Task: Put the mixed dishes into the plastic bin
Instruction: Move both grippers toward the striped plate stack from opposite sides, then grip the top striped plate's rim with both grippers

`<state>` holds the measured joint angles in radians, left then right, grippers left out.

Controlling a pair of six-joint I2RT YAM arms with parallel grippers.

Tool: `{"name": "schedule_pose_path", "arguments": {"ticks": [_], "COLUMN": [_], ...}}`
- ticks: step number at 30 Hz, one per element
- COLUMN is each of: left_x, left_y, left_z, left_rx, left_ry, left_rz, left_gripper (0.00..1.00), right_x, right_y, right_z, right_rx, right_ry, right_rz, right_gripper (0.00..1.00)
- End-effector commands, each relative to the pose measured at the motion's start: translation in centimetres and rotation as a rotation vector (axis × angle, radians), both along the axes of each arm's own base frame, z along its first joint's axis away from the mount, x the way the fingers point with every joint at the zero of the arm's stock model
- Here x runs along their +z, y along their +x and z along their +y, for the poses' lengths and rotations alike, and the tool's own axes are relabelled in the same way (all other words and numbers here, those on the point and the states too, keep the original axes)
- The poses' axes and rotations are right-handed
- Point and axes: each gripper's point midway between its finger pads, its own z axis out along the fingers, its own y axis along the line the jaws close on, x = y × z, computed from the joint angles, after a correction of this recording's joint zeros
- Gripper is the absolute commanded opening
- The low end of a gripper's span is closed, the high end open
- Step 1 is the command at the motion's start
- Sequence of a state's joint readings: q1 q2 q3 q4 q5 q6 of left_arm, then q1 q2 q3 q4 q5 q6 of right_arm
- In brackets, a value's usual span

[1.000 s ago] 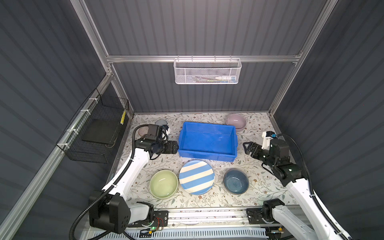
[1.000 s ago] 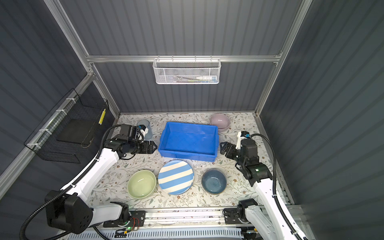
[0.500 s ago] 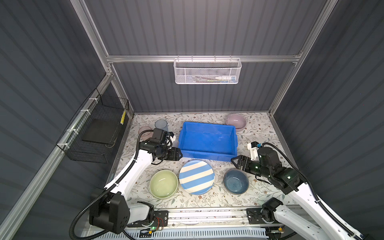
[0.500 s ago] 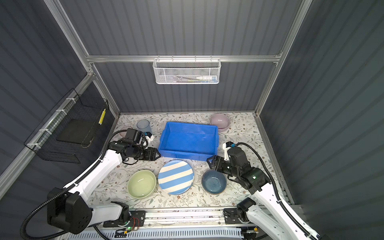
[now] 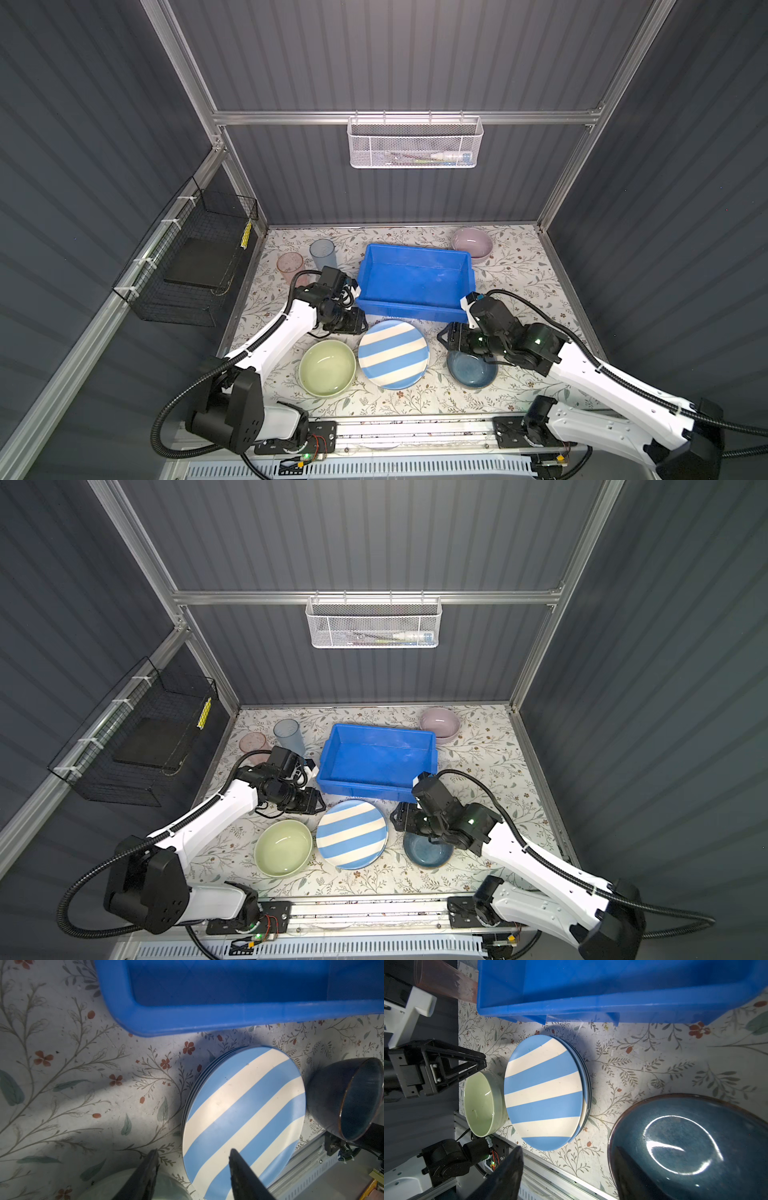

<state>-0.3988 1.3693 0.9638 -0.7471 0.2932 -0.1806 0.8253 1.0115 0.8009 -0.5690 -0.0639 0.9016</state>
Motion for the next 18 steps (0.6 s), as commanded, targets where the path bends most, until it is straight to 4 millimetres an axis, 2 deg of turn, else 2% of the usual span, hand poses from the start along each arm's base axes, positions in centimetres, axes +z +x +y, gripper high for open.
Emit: {"name": "schedule_pose_path", "arguments": {"ticks": [1, 6, 18], "left_x": [-0.8, -1.7, -3.2], "left_y": [-0.7, -1.0, -1.3], "left_z": [-0.3, -0.8, -0.6], "left_rx": [-0.016, -0.034, -0.034], "left_ry": [-0.004, -0.001, 0.044], "left_rz": [0.035, 0.065, 0.085], "left_gripper": [0.52, 0.45, 0.39], "right_x": [-0.3, -1.5, -5.1], "right_y": [0.6, 0.7, 0.7], "right_z": [0.8, 2.1, 4.5], "right_rx": [-0.032, -0.015, 0.023], "right_ry": [0.004, 0.015, 0.011], "right_rz": [0.002, 0.027, 0.128], "right_gripper": [0.65, 0.58, 0.5]}}
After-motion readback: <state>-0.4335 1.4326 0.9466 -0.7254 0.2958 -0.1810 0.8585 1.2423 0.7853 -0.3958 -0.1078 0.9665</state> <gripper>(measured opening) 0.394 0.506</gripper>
